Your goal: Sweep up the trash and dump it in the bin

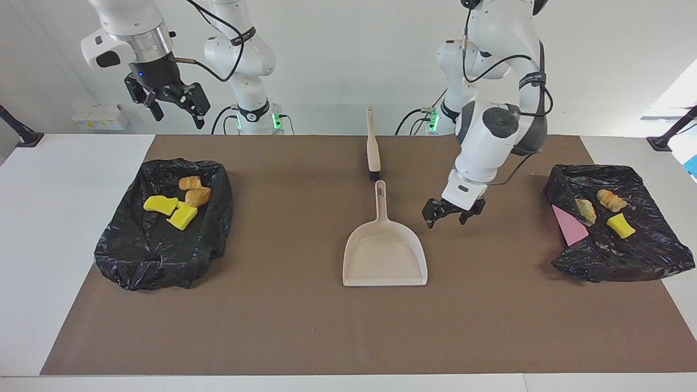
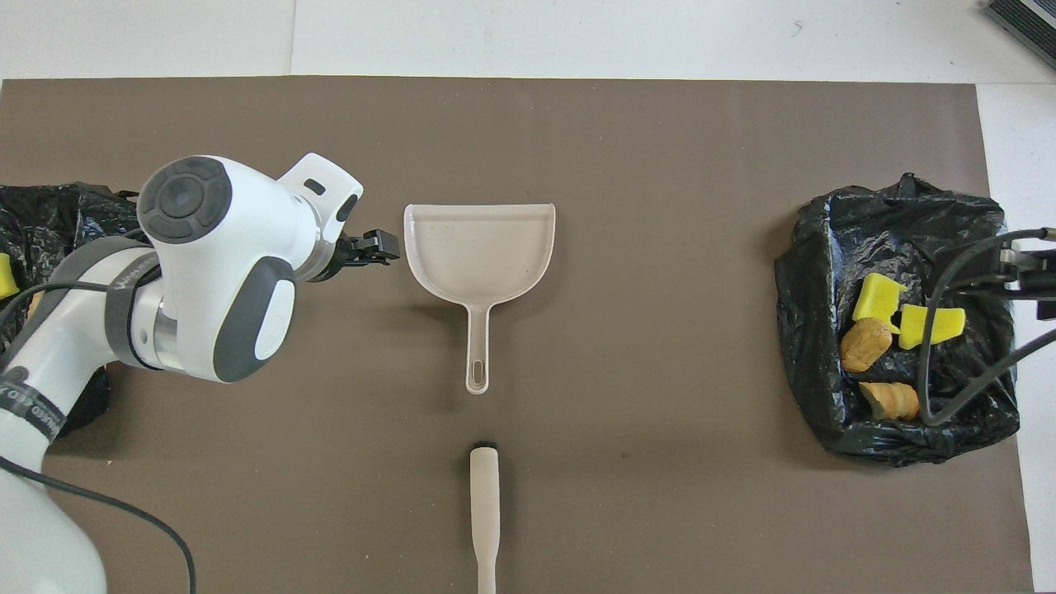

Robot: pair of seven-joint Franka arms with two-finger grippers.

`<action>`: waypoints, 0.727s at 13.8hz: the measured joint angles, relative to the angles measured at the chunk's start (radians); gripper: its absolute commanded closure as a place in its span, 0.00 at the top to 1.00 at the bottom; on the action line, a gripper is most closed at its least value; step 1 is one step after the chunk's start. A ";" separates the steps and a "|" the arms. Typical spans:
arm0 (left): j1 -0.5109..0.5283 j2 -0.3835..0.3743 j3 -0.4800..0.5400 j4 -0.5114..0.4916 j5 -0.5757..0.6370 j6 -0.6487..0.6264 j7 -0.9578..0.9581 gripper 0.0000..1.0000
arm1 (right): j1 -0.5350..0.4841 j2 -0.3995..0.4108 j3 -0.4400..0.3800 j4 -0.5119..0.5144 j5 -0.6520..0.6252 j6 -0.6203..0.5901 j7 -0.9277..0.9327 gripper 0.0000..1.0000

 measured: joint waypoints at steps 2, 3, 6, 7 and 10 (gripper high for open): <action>0.066 -0.007 0.000 0.012 0.000 -0.014 0.108 1.00 | 0.000 0.008 0.017 0.007 -0.001 -0.002 0.000 1.00; 0.098 -0.017 0.000 0.017 0.000 -0.030 0.167 1.00 | 0.000 0.009 0.025 0.009 -0.001 -0.004 0.000 1.00; 0.190 -0.063 0.001 0.034 0.000 -0.102 0.314 1.00 | 0.005 0.008 0.025 0.019 -0.002 -0.029 0.000 1.00; 0.214 -0.079 0.001 0.042 0.000 -0.127 0.358 1.00 | 0.021 0.008 0.014 0.021 -0.002 -0.037 0.000 1.00; 0.260 -0.111 0.001 0.084 0.000 -0.219 0.424 1.00 | 0.135 0.008 -0.068 0.026 -0.002 -0.038 0.000 1.00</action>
